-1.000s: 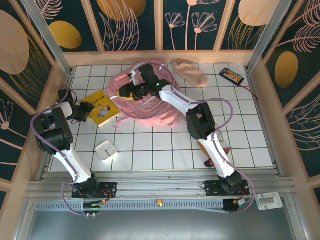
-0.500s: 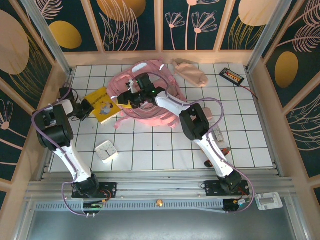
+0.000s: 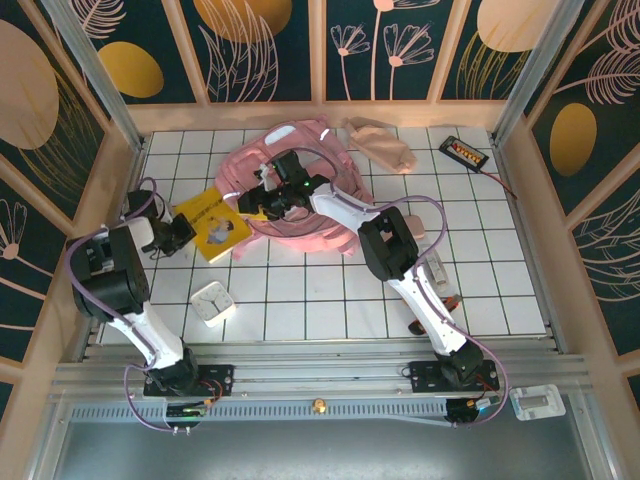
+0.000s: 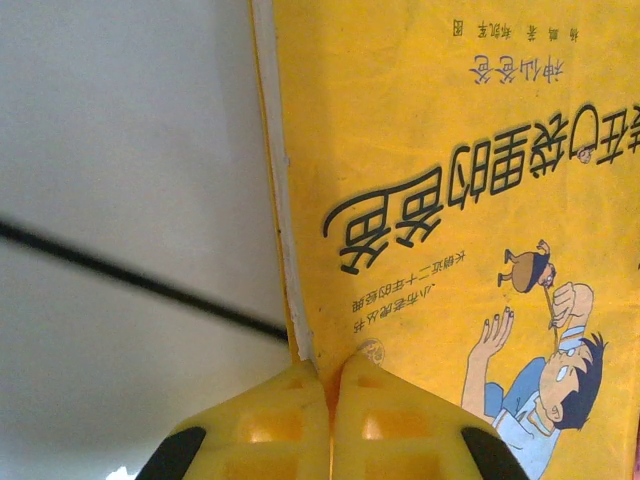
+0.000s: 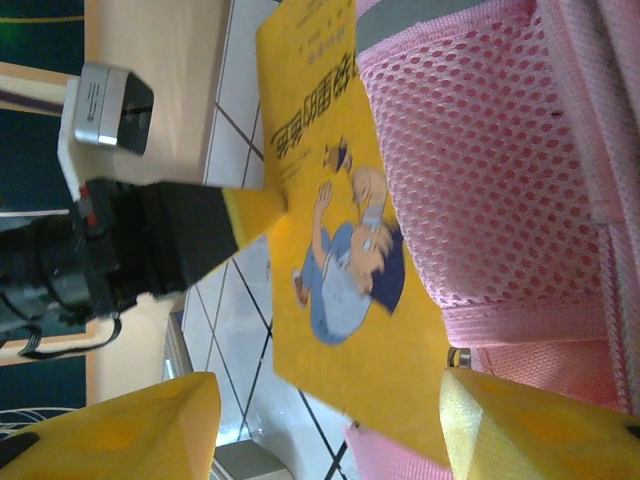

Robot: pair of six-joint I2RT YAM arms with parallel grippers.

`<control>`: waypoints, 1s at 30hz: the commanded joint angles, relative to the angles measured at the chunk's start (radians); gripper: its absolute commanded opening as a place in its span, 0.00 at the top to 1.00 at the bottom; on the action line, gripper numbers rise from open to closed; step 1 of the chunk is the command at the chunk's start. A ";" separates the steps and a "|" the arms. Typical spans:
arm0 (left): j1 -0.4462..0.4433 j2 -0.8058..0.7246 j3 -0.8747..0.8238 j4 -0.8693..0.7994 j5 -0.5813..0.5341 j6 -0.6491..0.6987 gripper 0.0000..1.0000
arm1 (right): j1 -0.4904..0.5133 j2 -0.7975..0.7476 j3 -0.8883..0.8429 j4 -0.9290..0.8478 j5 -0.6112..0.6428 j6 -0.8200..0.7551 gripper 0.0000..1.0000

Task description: Pack the student bag

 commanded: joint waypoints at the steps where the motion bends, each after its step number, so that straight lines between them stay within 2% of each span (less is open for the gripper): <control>1: -0.015 0.040 -0.118 -0.230 -0.090 0.047 1.00 | -0.014 -0.017 -0.010 -0.129 0.082 -0.047 0.39; 11: -0.057 0.094 -0.058 -0.226 -0.045 0.073 1.00 | -0.005 -0.003 -0.009 -0.250 0.098 -0.134 0.39; 25: -0.072 0.091 -0.067 -0.212 -0.031 0.078 1.00 | 0.042 -0.014 0.001 -0.466 0.242 -0.276 0.39; 30: -0.072 0.093 -0.073 -0.203 -0.009 0.072 1.00 | 0.055 0.021 0.007 -0.474 0.217 -0.270 0.39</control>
